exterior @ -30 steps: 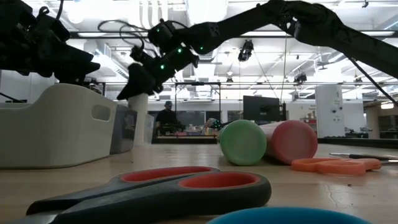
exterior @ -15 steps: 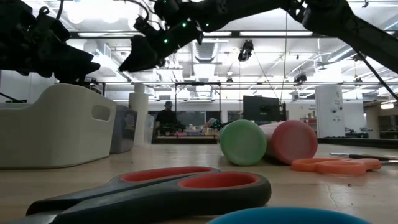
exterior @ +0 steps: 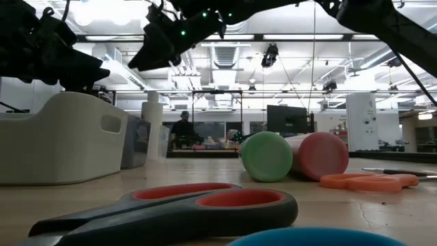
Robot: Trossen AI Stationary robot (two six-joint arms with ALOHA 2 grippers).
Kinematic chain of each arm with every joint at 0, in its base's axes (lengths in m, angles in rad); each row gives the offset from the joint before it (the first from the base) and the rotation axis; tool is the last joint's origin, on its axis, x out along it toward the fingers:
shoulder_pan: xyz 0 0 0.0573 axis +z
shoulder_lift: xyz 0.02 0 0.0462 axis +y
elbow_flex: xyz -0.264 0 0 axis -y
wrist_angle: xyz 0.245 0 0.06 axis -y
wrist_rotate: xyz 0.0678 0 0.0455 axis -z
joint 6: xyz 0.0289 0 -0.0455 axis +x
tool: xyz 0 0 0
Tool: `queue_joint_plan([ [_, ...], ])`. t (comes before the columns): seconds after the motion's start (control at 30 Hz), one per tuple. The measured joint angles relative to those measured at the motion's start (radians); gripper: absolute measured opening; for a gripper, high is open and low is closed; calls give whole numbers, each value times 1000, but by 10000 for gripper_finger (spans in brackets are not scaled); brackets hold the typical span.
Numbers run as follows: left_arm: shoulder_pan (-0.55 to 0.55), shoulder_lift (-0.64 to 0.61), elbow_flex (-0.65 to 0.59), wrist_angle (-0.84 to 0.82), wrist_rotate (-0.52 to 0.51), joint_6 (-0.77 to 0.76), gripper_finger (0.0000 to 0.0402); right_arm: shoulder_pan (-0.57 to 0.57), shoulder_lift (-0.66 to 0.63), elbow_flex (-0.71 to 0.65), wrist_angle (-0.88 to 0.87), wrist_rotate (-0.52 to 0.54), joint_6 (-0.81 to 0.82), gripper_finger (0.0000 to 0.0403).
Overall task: Pick & Place Paint Supplies
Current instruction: Put the pink paint bottle into the transparent bin
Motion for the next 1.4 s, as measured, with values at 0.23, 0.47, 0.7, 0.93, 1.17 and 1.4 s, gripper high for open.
queue_joint_plan([
  [0.23,0,0,0,0,0,0,130,13,-105,-104,4,56,3,302],
  [0.47,0,0,0,0,0,0,130,28,-310,-403,108,64,27,302],
  [0.7,0,0,0,0,0,0,130,86,-559,-807,313,199,103,302],
  [0.93,0,0,0,0,0,0,130,172,-775,-1111,343,373,278,302],
  [1.17,0,0,0,0,0,0,130,198,-935,-1287,292,398,722,302],
  [1.4,0,0,0,0,0,0,130,222,-915,-1263,-48,441,1037,302],
])
